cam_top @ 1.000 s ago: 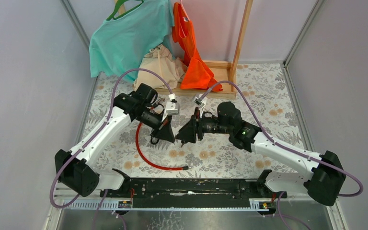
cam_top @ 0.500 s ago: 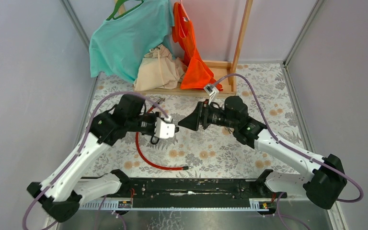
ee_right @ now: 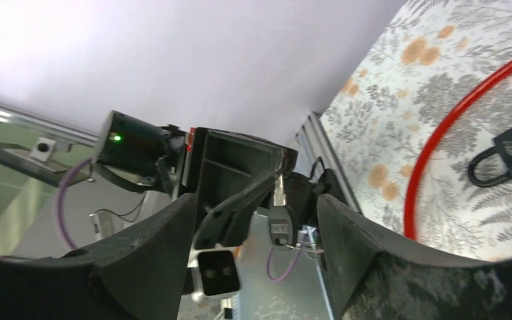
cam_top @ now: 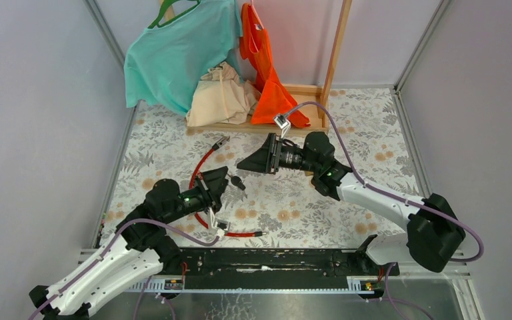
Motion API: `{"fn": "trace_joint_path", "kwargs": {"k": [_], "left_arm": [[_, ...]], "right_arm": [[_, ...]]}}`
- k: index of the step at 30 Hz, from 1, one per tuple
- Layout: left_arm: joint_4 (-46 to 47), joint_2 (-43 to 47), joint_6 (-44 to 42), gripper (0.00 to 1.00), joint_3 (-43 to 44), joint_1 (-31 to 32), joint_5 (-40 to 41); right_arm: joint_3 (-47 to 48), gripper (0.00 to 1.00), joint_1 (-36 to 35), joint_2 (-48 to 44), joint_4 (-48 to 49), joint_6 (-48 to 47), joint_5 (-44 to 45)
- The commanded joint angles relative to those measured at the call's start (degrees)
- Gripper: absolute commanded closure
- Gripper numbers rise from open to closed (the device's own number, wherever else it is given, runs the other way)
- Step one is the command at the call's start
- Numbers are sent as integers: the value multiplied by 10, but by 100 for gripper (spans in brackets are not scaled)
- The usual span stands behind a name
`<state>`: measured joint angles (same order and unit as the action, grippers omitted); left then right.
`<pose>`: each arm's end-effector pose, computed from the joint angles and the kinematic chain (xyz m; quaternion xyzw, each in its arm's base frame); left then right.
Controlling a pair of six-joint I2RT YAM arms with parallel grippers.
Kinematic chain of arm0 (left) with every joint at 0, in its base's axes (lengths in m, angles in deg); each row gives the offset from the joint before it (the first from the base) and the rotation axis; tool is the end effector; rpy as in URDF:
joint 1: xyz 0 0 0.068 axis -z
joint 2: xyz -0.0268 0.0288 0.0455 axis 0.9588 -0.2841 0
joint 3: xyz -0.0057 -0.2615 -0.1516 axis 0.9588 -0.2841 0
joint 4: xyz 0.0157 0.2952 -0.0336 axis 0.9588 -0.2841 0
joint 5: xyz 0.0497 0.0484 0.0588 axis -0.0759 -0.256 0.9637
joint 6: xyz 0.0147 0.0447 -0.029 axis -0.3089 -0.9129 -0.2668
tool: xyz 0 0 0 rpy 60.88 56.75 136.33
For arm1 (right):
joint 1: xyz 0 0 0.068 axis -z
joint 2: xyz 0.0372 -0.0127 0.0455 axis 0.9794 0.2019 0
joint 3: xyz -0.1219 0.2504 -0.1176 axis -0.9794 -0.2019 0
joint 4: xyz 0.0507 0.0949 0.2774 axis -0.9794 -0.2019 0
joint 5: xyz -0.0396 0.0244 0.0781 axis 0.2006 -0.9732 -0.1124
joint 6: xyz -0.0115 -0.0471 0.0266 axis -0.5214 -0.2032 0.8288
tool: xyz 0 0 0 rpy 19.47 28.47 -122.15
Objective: Unlock with the key
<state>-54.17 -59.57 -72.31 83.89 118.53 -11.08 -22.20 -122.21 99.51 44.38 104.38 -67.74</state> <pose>0.0960 -0.1083 0.3146 0.7718 0.1583 0.2084 0.5795 0.2251 0.2456 0.3349 -0.1417 0.6597 0.6751 0.2984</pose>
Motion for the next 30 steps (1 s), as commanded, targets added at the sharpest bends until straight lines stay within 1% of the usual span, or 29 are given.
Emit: {"fn": "trace_joint_path", "kwargs": {"k": [1, 11, 18, 20, 23, 26, 30], "left_arm": [[191, 22, -125, 100, -33, 4, 14], [234, 8, -120, 100, -40, 4, 32], [234, 4, -114, 100, -43, 4, 40], [234, 2, -114, 100, -43, 4, 42], [234, -1, -113, 100, -43, 4, 42], [234, -2, -114, 100, -44, 4, 45], [234, -5, -105, 100, -42, 5, 57]], "right_arm": [[-16, 28, 2, 19, 136, 81, -44], [-35, 41, -1, 23, 183, 100, -51], [-58, 48, -5, 27, 277, 139, -54], [-58, 52, -9, 28, 282, 137, -50], [-55, 56, -14, 32, 283, 135, -47], [-47, 63, -22, 40, 284, 133, -45], [-34, 65, -33, 54, 285, 132, -44]]}}
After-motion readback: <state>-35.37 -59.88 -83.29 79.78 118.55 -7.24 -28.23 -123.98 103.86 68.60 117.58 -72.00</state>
